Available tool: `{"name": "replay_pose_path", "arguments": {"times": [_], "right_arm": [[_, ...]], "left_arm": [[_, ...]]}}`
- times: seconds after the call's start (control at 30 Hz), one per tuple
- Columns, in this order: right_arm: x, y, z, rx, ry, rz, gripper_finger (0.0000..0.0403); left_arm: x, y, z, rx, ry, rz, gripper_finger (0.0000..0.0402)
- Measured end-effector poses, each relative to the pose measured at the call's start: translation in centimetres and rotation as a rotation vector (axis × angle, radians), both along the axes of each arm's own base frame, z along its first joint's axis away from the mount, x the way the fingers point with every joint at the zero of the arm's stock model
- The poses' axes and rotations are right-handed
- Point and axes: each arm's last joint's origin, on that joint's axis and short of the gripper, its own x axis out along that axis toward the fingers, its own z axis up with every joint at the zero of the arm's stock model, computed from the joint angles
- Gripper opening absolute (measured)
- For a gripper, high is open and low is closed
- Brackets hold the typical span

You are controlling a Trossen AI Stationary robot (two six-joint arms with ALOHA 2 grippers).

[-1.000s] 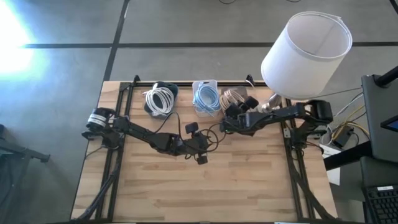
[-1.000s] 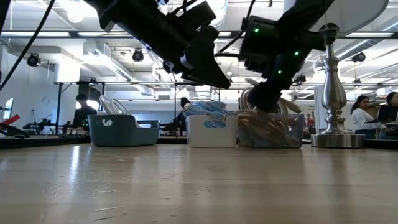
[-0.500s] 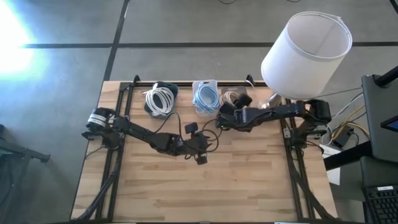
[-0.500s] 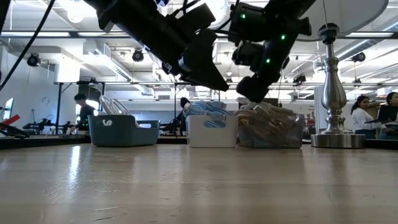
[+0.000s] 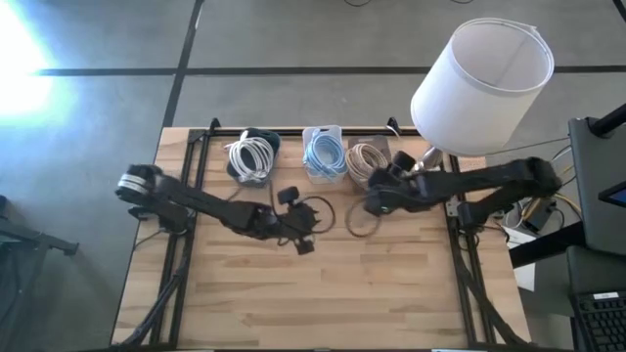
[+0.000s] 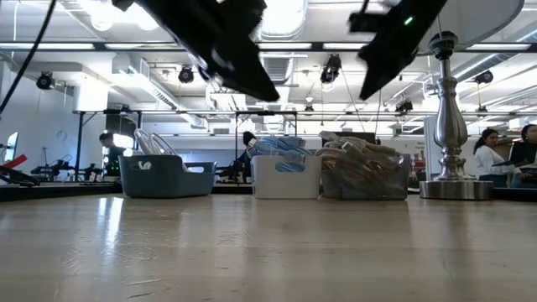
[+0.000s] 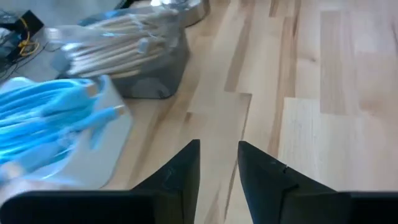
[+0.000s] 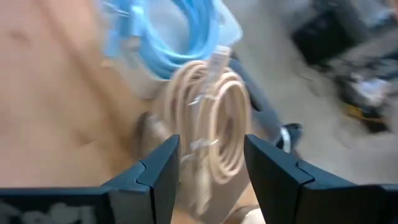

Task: Sort HDMI cables
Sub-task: Return to Home Position

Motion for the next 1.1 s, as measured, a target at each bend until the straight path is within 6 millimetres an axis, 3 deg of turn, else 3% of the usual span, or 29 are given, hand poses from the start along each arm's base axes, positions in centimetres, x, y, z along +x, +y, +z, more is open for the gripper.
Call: {"name": "replay_pose_path", "arguments": {"times": [0.2,0.43,0.53,0.7,0.8,1.1], "right_arm": [[-5.0,2.5,2.0,0.054,-0.137,0.150,0.0164],[-10.1,3.3,0.6,0.195,-0.335,0.324,0.0153],[-11.0,3.4,-0.4,0.249,-0.462,0.481,0.0148],[-12.0,4.0,-1.8,0.264,-0.681,0.908,0.0141],[-12.9,4.2,-2.5,0.244,-0.787,1.105,0.0137],[-15.2,3.3,-4.3,0.244,-0.925,1.085,0.0133]], "left_arm": [[-5.0,0.8,4.9,-0.006,-0.024,0.031,0.0108],[-12.5,2.7,7.6,0.027,-0.196,0.145,0.0108],[-14.8,3.1,6.3,-0.017,-0.264,0.103,0.0104],[-17.3,3.3,2.8,-0.071,-0.409,-0.080,0.0099],[-18.7,3.6,0.8,-0.063,-0.499,-0.087,0.0099],[-22.1,4.8,-2.1,-0.032,-0.648,-0.039,0.0092]]}}
